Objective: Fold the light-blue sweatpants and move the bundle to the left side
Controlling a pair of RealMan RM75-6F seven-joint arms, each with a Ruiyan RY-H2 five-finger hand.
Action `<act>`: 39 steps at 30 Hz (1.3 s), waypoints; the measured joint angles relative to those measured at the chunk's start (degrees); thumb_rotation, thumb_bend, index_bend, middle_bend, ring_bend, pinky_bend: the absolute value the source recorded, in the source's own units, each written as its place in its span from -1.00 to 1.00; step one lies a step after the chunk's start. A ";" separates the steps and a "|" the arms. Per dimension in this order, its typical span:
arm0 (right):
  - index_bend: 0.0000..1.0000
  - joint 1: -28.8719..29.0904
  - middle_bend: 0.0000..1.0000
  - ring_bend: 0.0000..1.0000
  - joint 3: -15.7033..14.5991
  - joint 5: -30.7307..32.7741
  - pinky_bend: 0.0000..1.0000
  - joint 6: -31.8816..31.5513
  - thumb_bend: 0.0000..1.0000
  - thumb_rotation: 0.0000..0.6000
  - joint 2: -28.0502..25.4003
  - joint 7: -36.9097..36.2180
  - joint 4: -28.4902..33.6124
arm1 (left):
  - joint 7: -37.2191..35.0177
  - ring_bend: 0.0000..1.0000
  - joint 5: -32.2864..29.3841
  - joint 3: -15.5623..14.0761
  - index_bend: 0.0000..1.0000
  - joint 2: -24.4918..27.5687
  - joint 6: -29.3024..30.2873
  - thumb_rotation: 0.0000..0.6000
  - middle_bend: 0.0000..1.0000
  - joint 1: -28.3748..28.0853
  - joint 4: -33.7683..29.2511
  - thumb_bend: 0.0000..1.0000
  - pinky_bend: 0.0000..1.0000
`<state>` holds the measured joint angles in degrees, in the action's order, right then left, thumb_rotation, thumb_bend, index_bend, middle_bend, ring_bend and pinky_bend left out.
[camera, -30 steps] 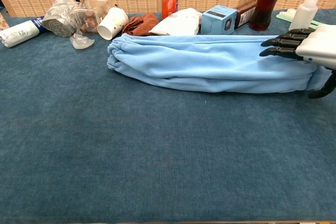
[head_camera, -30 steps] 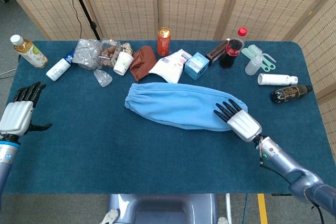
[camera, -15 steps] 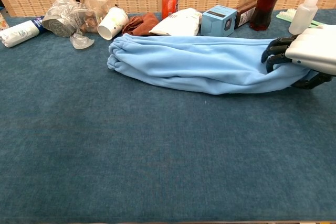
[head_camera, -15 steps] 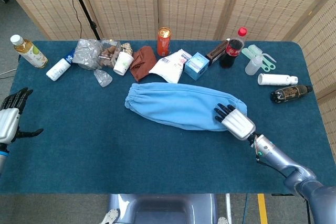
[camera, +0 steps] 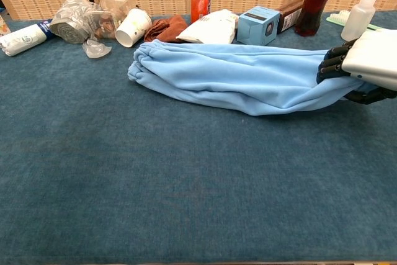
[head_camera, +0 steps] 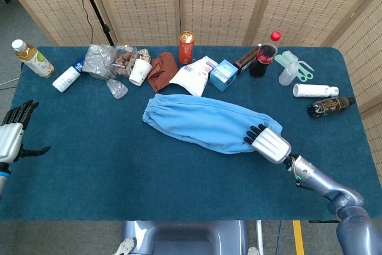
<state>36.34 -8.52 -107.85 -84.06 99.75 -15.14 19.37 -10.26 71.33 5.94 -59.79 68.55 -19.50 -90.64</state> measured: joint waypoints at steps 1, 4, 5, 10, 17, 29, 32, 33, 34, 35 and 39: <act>0.21 0.33 -0.12 -0.29 -0.15 -0.21 0.09 -0.55 0.58 1.00 0.17 -0.08 -0.47 | 0.02 -1.00 0.02 0.04 -1.00 0.00 0.02 1.00 -1.00 0.04 -0.01 -0.88 -1.00; 0.21 1.80 -0.12 -0.29 -0.31 -0.54 0.09 -1.27 0.59 1.00 0.38 -0.38 -0.98 | 0.08 -1.00 0.26 0.11 -1.00 -0.02 0.04 1.00 -1.00 0.17 -0.02 -0.88 -1.00; 0.21 2.38 -0.12 -0.29 -0.31 -0.61 0.09 -1.36 0.59 1.00 0.40 -0.46 -1.04 | 0.08 -1.00 0.36 0.11 -1.00 -0.04 -0.04 1.00 -1.00 0.21 -0.02 -0.88 -1.00; 0.22 6.49 -0.12 -0.29 0.15 -0.59 0.09 -1.14 0.59 1.00 0.26 -1.29 -0.40 | -0.01 -1.00 0.59 0.20 -1.00 -0.13 -0.26 1.00 -1.00 0.35 0.22 -0.88 -1.00; 0.22 11.23 -0.12 -0.29 2.40 1.53 0.09 2.56 0.59 1.00 0.20 -2.99 2.59 | -0.64 -1.00 0.72 0.43 -1.00 -0.07 -0.68 1.00 -1.00 0.59 0.67 -0.88 -1.00; 0.22 21.37 -0.12 -0.29 8.64 7.29 0.09 13.17 0.59 1.00 5.30 -5.25 5.21 | -0.27 -1.00 -0.67 1.13 -1.00 -0.51 -2.62 1.00 -1.00 0.22 1.65 -0.88 -1.00; 0.22 23.95 -0.12 -0.29 9.34 7.81 0.09 14.93 0.59 1.00 7.28 -5.43 4.18 | -0.07 -1.00 -1.12 1.29 -1.00 -0.63 -3.13 1.00 -1.00 0.12 1.76 -0.88 -1.00; 0.22 24.51 -0.12 -0.29 9.24 7.70 0.09 15.33 0.59 1.00 7.75 -5.39 3.78 | -0.06 -1.00 -1.25 1.33 -1.00 -0.64 -3.32 1.00 -1.00 0.09 1.82 -0.88 -1.00; 0.22 25.10 -0.12 -0.29 9.00 7.47 0.09 15.75 0.59 1.00 8.38 -5.21 3.12 | -0.04 -1.00 -1.38 1.38 -1.00 -0.66 -3.48 1.00 -1.00 0.05 1.89 -0.88 -1.00; 0.22 25.40 -0.12 -0.29 8.78 7.28 0.09 16.00 0.59 1.00 8.87 -5.07 2.57 | 0.00 -1.00 -1.54 1.46 -1.00 -0.69 -3.62 1.00 -1.00 0.02 1.98 -0.88 -1.00; 0.22 26.63 -0.12 -0.29 8.26 6.97 0.09 17.07 0.59 1.00 11.79 -4.65 0.44 | 0.32 -1.00 -2.16 1.64 -1.00 -0.88 -4.26 1.00 -1.00 -0.11 2.39 -0.88 -1.00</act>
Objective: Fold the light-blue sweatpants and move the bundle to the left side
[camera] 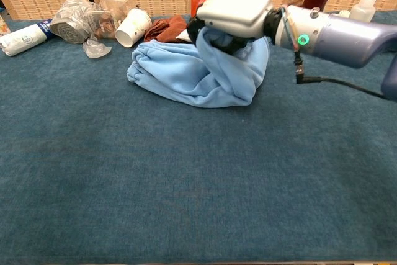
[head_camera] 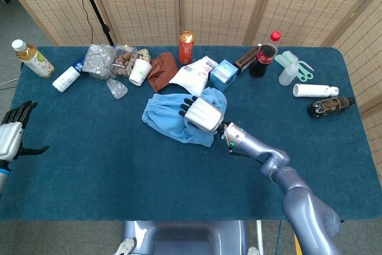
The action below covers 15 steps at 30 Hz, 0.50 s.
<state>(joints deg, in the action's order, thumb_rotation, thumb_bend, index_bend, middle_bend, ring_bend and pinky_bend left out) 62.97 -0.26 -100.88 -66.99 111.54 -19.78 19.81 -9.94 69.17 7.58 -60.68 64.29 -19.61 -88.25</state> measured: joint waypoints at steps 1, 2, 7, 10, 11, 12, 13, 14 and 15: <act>0.22 0.45 -0.12 -0.29 0.09 0.16 0.09 0.23 0.59 1.00 1.08 0.09 -0.83 | 0.14 -1.00 -0.15 0.04 -1.00 -0.07 -0.17 1.00 -1.00 -0.04 0.10 -0.88 -1.00; 0.22 0.79 -0.12 -0.29 0.20 0.34 0.09 0.36 0.60 1.00 1.88 0.15 -1.53 | 0.32 -1.00 -0.34 0.09 -1.00 -0.16 -0.37 1.00 -1.00 -0.10 0.19 -0.88 -1.00; 0.22 3.20 -0.13 -0.29 0.97 1.27 0.08 0.34 0.61 1.00 5.51 1.41 -5.17 | 0.80 -1.00 -0.96 0.18 -1.00 -0.37 -1.40 1.00 -1.00 -0.36 0.44 -0.88 -1.00; -0.15 4.79 -0.39 -0.51 1.19 1.71 -0.04 0.75 0.06 1.00 7.25 2.61 -7.12 | 0.87 -1.00 -1.14 0.30 -1.00 -0.45 -1.70 1.00 -1.00 -0.46 0.57 -0.88 -1.00; -0.50 5.08 -0.64 -0.72 1.19 1.80 -0.20 1.16 -0.42 1.00 7.50 2.75 -7.36 | 0.78 -1.00 -1.16 0.35 -1.00 -0.44 -1.73 1.00 -1.00 -0.45 0.58 -0.88 -1.00; -0.80 5.26 -0.85 -0.89 1.17 1.88 -0.41 1.76 -0.85 1.00 7.60 2.74 -7.44 | 0.68 -1.00 -1.17 0.38 -1.00 -0.43 -1.75 1.00 -1.00 -0.43 0.60 -0.88 -1.00; -0.93 5.54 -0.94 -0.96 1.17 2.06 -0.55 2.83 -0.98 1.00 7.70 2.71 -7.46 | 0.54 -1.00 -1.17 0.41 -1.00 -0.41 -1.77 1.00 -1.00 -0.40 0.62 -0.88 -1.00; -0.99 5.78 -0.99 -1.00 1.28 2.34 -0.67 3.77 -1.00 1.00 7.80 2.72 -7.43 | 0.33 -1.00 -1.08 0.40 -1.00 -0.39 -1.85 1.00 -1.00 -0.36 0.69 -0.88 -1.00; -1.00 6.02 -1.00 -1.00 1.53 2.80 -0.75 4.73 -1.00 1.00 7.91 2.83 -7.37 | 0.18 -1.00 -0.96 0.37 -1.00 -0.38 -1.96 1.00 -1.00 -0.34 0.76 -0.88 -1.00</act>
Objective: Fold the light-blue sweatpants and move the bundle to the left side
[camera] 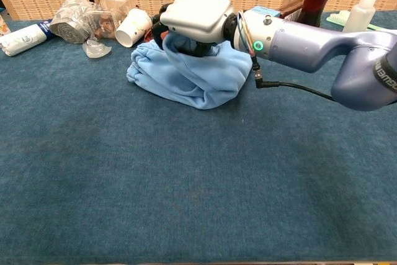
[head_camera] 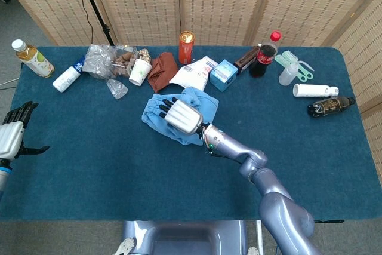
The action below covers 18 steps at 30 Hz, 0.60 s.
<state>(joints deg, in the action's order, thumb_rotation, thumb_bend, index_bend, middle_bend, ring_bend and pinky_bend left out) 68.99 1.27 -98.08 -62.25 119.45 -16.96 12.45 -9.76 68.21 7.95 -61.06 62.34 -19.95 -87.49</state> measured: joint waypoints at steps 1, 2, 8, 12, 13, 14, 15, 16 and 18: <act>-1.00 0.26 -1.00 -1.00 0.48 0.83 -0.88 1.05 -1.00 1.00 0.13 0.31 0.13 | -0.13 -1.00 0.14 -0.03 -1.00 0.01 -0.10 1.00 -1.00 0.01 0.07 -0.88 -1.00; -1.00 0.41 -1.00 -1.00 0.87 1.51 -0.95 1.52 -1.00 1.00 0.18 0.72 0.24 | -0.25 -1.00 0.32 -0.08 -1.00 0.01 -0.17 1.00 -1.00 0.03 0.17 -0.88 -1.00; -1.00 0.66 -1.00 -1.00 2.87 4.28 -1.00 2.02 -1.00 1.00 -0.29 3.24 1.99 | -0.74 -1.00 0.88 -0.16 -1.00 0.04 0.01 1.00 -1.00 0.28 0.30 -0.88 -1.00; -1.00 0.26 -1.00 -1.00 3.58 4.97 -0.95 -0.20 -1.00 1.00 -1.56 3.44 4.00 | -0.89 -1.00 1.16 -0.18 -1.00 -0.02 0.08 1.00 -1.00 0.37 0.38 -0.88 -1.00; -1.00 0.05 -1.00 -1.00 3.84 5.20 -0.95 -1.19 -1.00 1.00 -2.20 3.48 4.94 | -0.90 -1.00 1.26 -0.21 -1.00 -0.04 0.05 1.00 -1.00 0.36 0.38 -0.88 -1.00; -1.00 -0.15 -1.00 -1.00 4.06 5.39 -0.95 -1.94 -1.00 1.00 -2.77 3.55 5.73 | -0.88 -1.00 1.44 -0.25 -1.00 -0.07 0.03 1.00 -1.00 0.34 0.39 -0.88 -1.00; -1.00 -0.38 -1.00 -1.00 4.29 5.60 -0.95 -2.67 -1.00 1.00 -3.38 3.64 6.58 | -0.88 -1.00 1.66 -0.29 -1.00 -0.11 0.04 1.00 -1.00 0.31 0.41 -0.88 -1.00; -1.00 -0.77 -1.00 -1.00 4.64 5.91 -0.95 -3.66 -1.00 1.00 -4.27 3.77 7.79 | -0.90 -1.00 1.95 -0.33 -1.00 -0.16 0.06 1.00 -1.00 0.27 0.43 -0.88 -1.00; -1.00 -1.58 -1.00 -1.00 5.17 6.43 -0.94 -5.08 -1.00 1.00 -5.89 3.99 9.89 | -1.09 -1.00 2.93 -0.44 -1.00 -0.29 0.12 1.00 -1.00 0.12 0.50 -0.88 -1.00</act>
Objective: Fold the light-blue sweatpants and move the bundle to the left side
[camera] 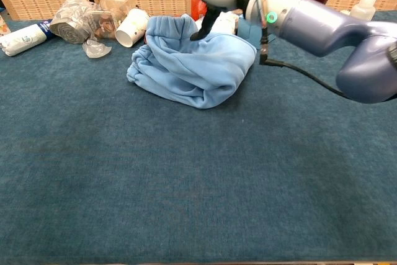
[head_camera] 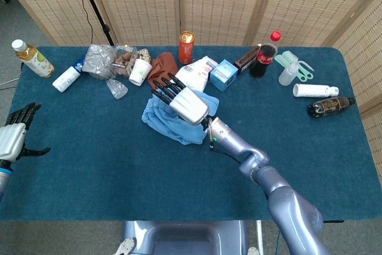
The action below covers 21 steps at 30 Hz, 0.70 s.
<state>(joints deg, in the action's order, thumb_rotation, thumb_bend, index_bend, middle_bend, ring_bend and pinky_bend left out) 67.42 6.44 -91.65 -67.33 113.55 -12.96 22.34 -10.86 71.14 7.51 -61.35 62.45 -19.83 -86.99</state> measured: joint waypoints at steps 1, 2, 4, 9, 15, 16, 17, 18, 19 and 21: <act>-1.00 -0.74 -1.00 -1.00 0.26 0.30 -0.94 -0.91 -1.00 1.00 -1.34 0.19 1.65 | -0.15 -1.00 0.60 -0.06 -1.00 -0.07 0.03 1.00 -1.00 -0.11 0.05 -0.88 -1.00; -1.00 -1.37 -1.00 -1.00 0.37 0.49 -0.94 -1.47 -1.00 1.00 -2.45 0.38 3.08 | -0.37 -1.00 1.62 -0.14 -1.00 -0.21 0.12 1.00 -1.00 -0.33 0.19 -0.88 -1.00; -1.00 -3.08 -1.00 -1.00 0.47 0.97 -0.94 -2.47 -1.00 1.00 -5.51 1.12 7.32 | -0.68 -1.00 3.76 -0.28 -1.00 -0.56 0.40 1.00 -1.00 -0.83 0.57 -0.88 -1.00; -1.00 -9.69 -1.00 -1.00 -0.52 2.27 -0.94 -4.47 -1.00 1.00 -15.71 4.19 21.58 | -0.36 -1.00 14.40 -0.45 -1.00 -2.73 3.08 1.00 -1.00 -4.11 3.35 -0.90 -1.00; -1.00 -19.32 -1.00 -1.00 -3.21 4.71 -0.94 -5.52 -1.00 1.00 -31.26 9.51 40.87 | -0.25 -1.00 26.39 -0.14 -1.00 -6.62 5.87 1.00 -1.00 -11.84 8.89 -0.95 -1.00; -1.00 -21.58 -1.00 -1.00 -3.80 5.28 -0.95 -5.89 -1.00 1.00 -34.04 10.23 43.45 | -0.11 -1.00 27.53 -0.11 -1.00 -7.13 5.64 1.00 -1.00 -13.29 9.40 -0.96 -1.00; -1.00 -23.86 -1.00 -1.00 -4.37 5.83 -0.95 -6.42 -1.00 1.00 -36.25 10.79 45.38 | 0.23 -1.00 28.55 -0.03 -1.00 -7.75 4.98 1.00 -1.00 -15.23 9.86 -0.98 -1.00; -1.00 -24.96 -1.00 -1.00 -4.63 6.10 -0.96 -6.75 -1.00 1.00 -37.11 11.03 46.15 | 0.67 -1.00 29.08 0.05 -1.00 -8.18 4.29 1.00 -1.00 -16.64 10.08 -0.99 -1.00; -1.00 -27.02 -1.00 -1.00 -5.11 6.60 -0.97 -7.52 -1.00 1.00 -38.53 11.44 47.35 | 1.25 -1.00 29.50 0.15 -1.00 -8.59 3.49 1.00 -1.00 -17.92 10.20 -1.00 -1.00; -1.00 -29.67 -1.00 -1.00 -5.68 7.35 -0.99 -8.74 -1.00 1.00 -39.86 11.76 48.42 | 2.95 -1.00 30.10 0.47 -1.00 -9.40 1.66 1.00 -1.00 -20.32 10.11 -1.00 -1.00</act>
<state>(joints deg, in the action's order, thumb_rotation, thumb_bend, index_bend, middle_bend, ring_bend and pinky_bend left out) 37.75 0.75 -84.31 -76.07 73.69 -1.20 70.76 -7.90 101.24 7.98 -70.75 64.12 -40.15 -76.87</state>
